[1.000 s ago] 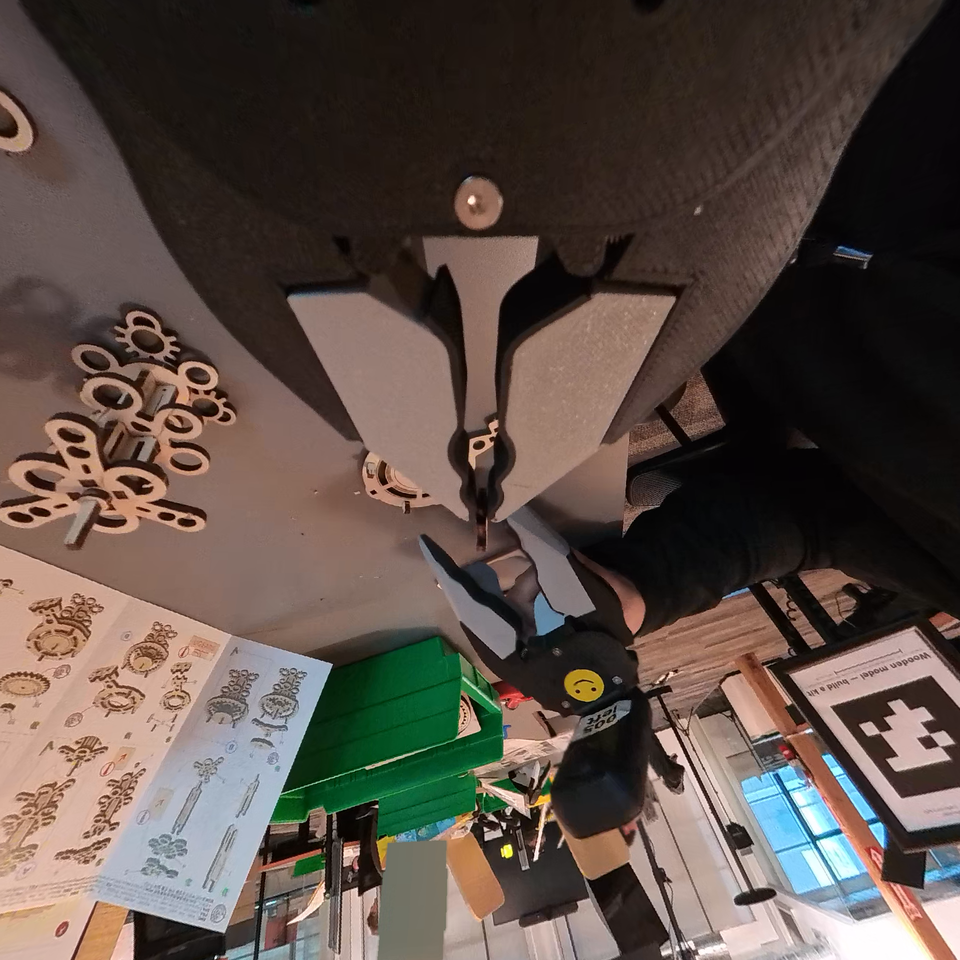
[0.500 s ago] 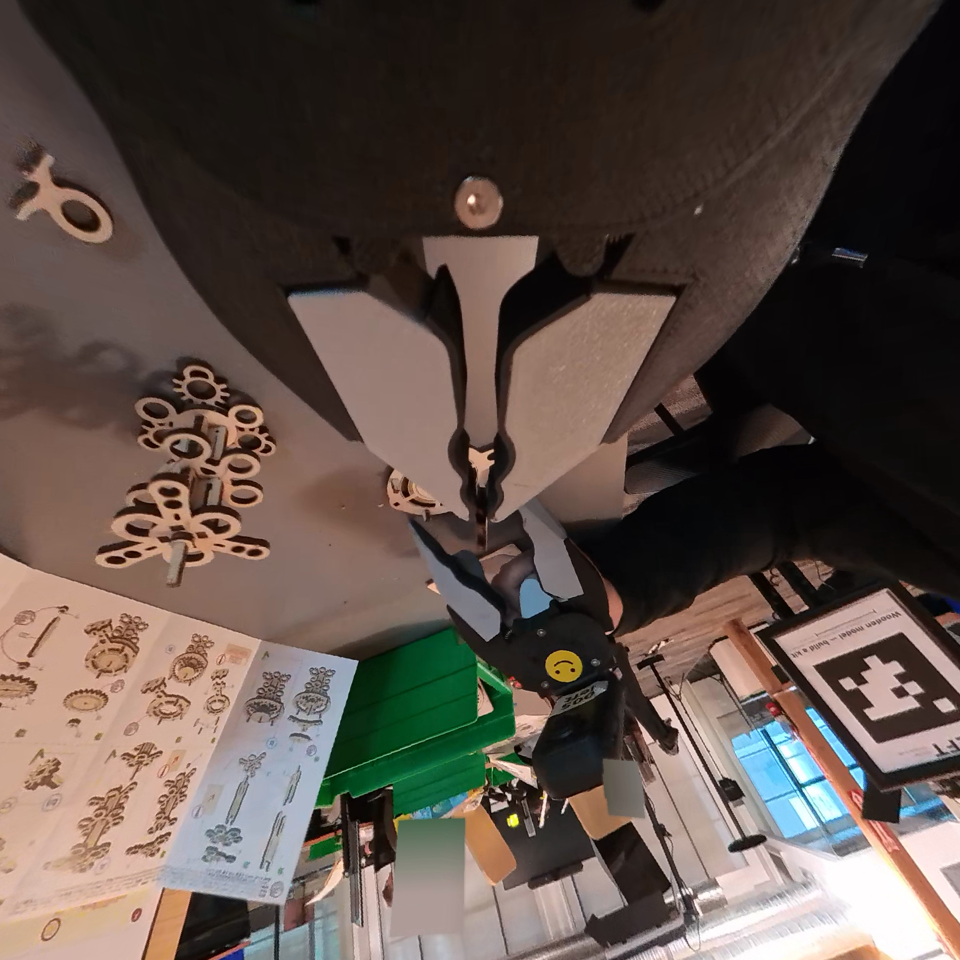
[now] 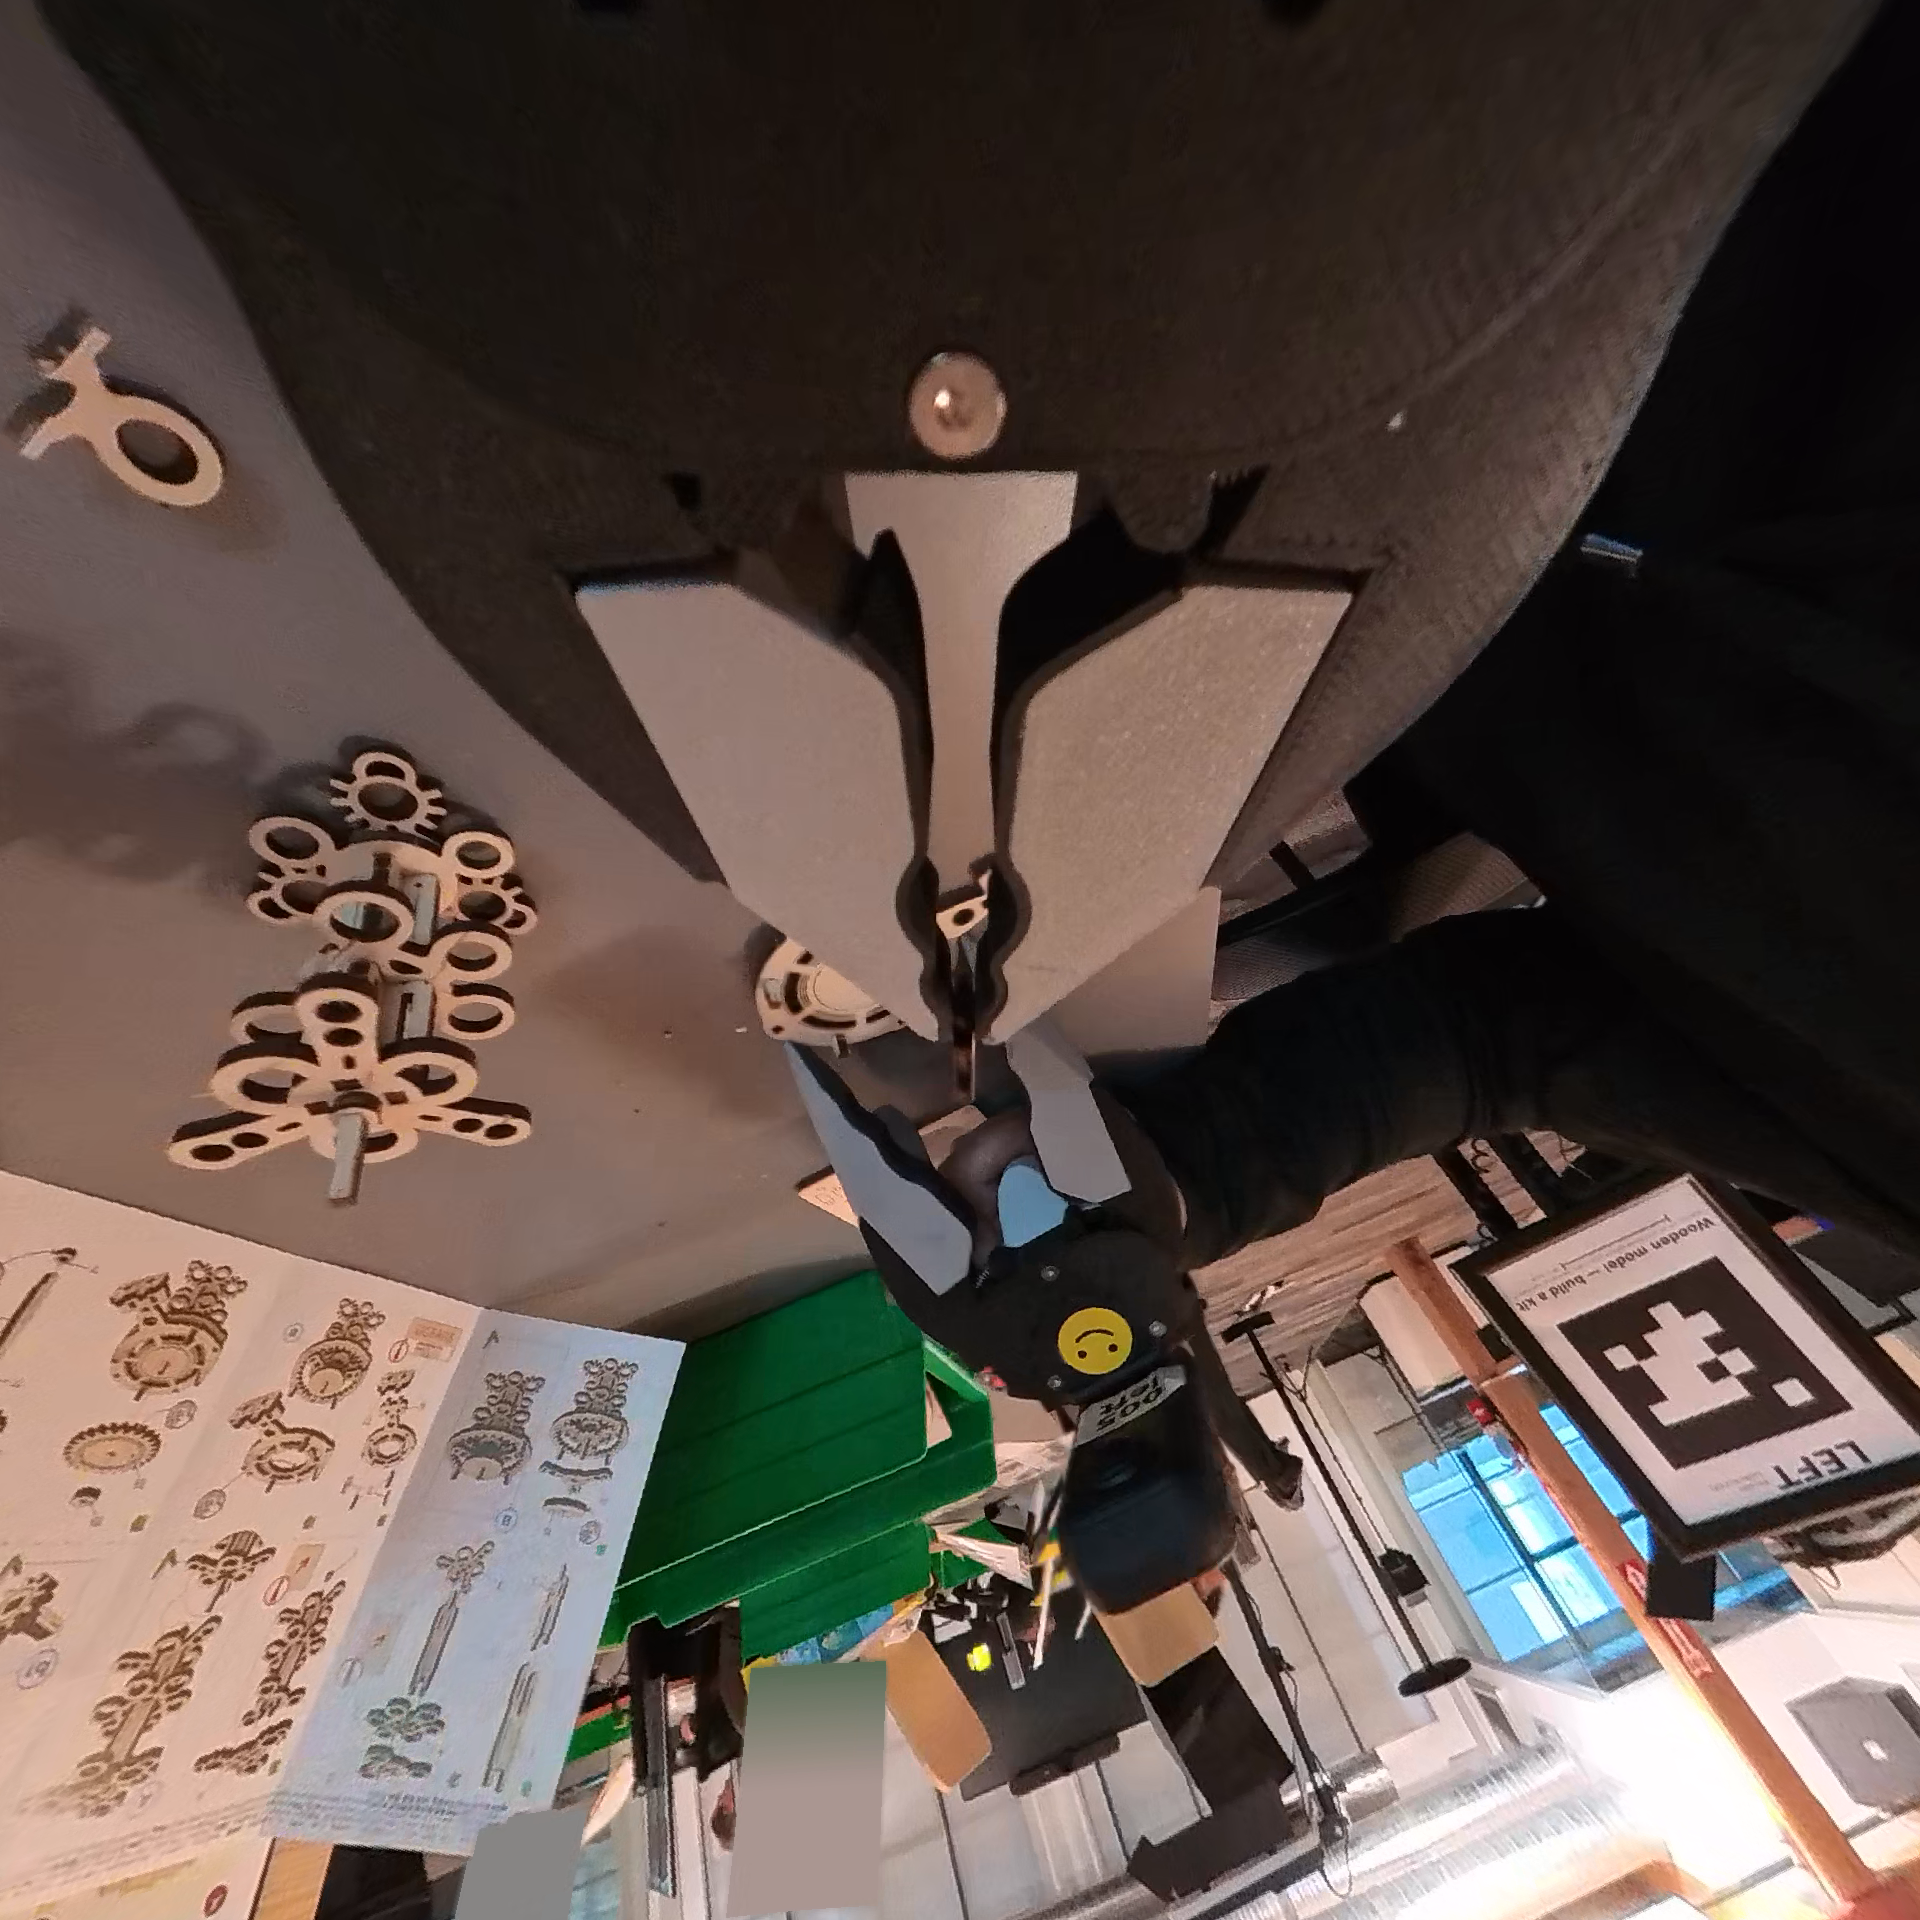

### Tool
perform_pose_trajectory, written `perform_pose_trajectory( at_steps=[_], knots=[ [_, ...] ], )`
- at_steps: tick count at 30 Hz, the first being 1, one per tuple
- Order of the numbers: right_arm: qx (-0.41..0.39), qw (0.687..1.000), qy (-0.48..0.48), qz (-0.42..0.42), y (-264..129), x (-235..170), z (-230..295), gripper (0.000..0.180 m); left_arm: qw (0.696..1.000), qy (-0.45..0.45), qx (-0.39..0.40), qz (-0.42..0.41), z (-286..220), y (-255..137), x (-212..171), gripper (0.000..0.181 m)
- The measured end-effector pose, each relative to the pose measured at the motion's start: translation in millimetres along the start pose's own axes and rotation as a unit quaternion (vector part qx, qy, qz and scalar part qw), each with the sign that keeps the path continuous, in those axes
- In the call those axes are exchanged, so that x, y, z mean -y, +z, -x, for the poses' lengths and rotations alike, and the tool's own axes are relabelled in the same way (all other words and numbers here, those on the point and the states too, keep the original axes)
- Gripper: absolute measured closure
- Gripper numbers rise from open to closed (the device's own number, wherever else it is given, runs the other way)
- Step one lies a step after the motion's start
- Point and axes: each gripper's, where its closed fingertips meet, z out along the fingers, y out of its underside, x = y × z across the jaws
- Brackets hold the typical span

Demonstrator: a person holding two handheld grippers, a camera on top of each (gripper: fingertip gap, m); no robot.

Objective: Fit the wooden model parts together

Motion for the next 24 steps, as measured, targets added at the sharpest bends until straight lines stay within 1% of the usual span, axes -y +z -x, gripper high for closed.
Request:
perform_pose_trajectory(
  at_steps=[1,4,8,10,16,21,24],
  knots=[
    [0.000,1.000,0.002,-0.002,-0.7,0.5,-0.6,0.180,1.000,0.004,0.005,-0.004,0.5,-0.9,1.1,0.119],
    [-0.001,1.000,0.002,-0.002,-0.9,0.5,-0.8,0.180,0.999,-0.011,0.014,-0.029,5.0,-6.2,6.8,0.119],
    [0.002,1.000,-0.012,0.002,-0.1,-0.6,2.7,0.180,0.994,-0.063,0.010,-0.090,8.4,-17.9,20.7,0.119],
    [0.003,1.000,-0.018,0.005,0.6,-1.4,4.0,0.180,0.993,-0.069,0.019,-0.097,10.8,-20.3,21.5,0.119],
    [-0.002,0.999,-0.029,0.016,3.2,-4.6,5.2,0.180,0.989,-0.050,0.043,-0.132,12.3,-28.2,28.6,0.119],
    [-0.002,0.999,-0.032,0.026,7.1,-6.7,5.3,0.180,0.987,-0.083,0.013,-0.139,13.8,-29.2,28.8,0.119],
    [-0.003,0.999,-0.037,0.033,9.2,-8.4,5.9,0.180,0.987,-0.084,0.011,-0.136,13.7,-28.5,28.3,0.119]
  ],
)
